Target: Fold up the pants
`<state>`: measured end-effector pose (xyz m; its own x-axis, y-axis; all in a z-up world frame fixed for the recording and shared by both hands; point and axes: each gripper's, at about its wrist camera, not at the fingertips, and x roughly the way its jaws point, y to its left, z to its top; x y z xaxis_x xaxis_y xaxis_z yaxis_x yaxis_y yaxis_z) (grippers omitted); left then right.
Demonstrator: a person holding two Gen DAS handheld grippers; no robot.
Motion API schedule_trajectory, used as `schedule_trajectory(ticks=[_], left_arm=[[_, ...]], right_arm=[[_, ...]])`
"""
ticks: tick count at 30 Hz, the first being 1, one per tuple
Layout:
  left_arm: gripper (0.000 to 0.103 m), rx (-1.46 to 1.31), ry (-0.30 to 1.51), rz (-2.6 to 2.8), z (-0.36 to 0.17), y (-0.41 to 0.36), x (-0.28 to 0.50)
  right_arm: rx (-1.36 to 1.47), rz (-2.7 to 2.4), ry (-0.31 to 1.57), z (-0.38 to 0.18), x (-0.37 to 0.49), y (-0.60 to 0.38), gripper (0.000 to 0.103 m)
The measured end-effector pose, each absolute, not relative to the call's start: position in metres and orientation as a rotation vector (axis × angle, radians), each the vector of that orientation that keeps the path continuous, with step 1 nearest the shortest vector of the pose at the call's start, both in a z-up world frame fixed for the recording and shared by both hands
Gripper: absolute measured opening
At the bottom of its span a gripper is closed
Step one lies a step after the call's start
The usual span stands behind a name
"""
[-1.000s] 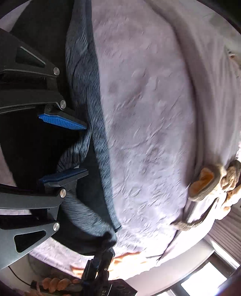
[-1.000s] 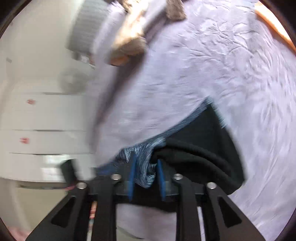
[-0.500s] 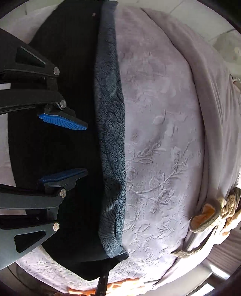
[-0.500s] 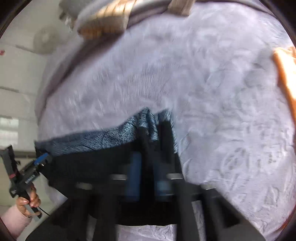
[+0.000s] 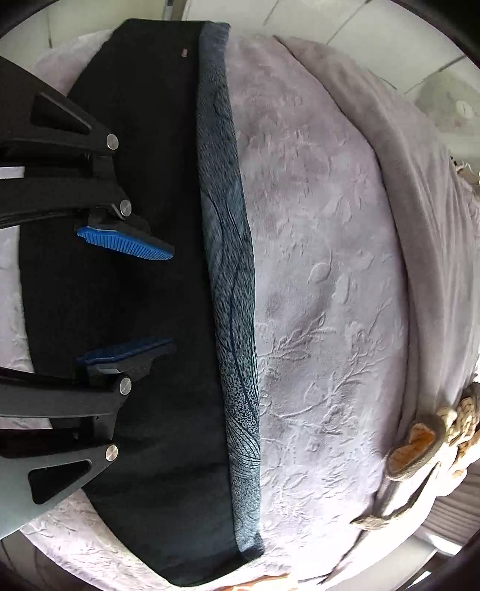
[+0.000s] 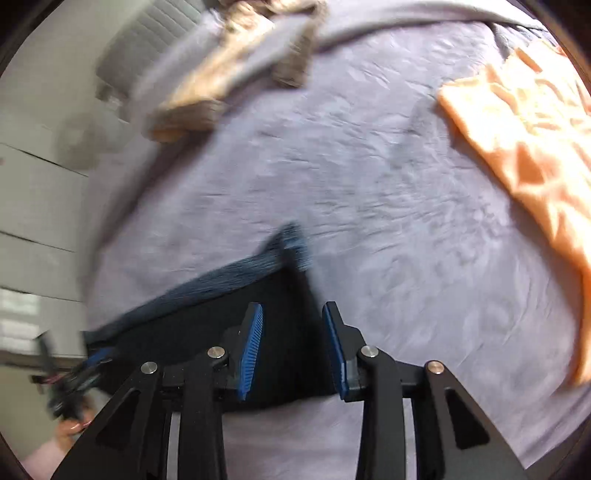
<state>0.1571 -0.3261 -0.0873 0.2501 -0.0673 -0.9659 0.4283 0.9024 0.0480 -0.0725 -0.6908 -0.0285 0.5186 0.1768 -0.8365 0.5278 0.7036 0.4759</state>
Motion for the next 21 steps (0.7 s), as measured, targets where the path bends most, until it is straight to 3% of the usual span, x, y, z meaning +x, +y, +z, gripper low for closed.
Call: schedule_trajectory(ticks=[2,5,10,21], left_arm=[[0.045,0.345,1.272,-0.350,-0.099,-0.341,0.165],[0.062,0.365,1.222,-0.314,-0.117,-0.360,0.181],[0.062,0.357,1.215,-0.274,-0.129,-0.368,0.210],[0.062,0.257,1.238,-0.244,-0.066,-0.240,0.178]], right_arm=[[0.714,-0.164,1.043,-0.020,-0.069,-0.661,0.038],[0.591,-0.153,1.136,-0.038,-0.044,-0.635,0.038],[0.625,-0.234,1.195,-0.092,-0.021,-0.647,0.029],[0.759,-0.187,1.110,-0.038,-0.056,-0.623,0.037]])
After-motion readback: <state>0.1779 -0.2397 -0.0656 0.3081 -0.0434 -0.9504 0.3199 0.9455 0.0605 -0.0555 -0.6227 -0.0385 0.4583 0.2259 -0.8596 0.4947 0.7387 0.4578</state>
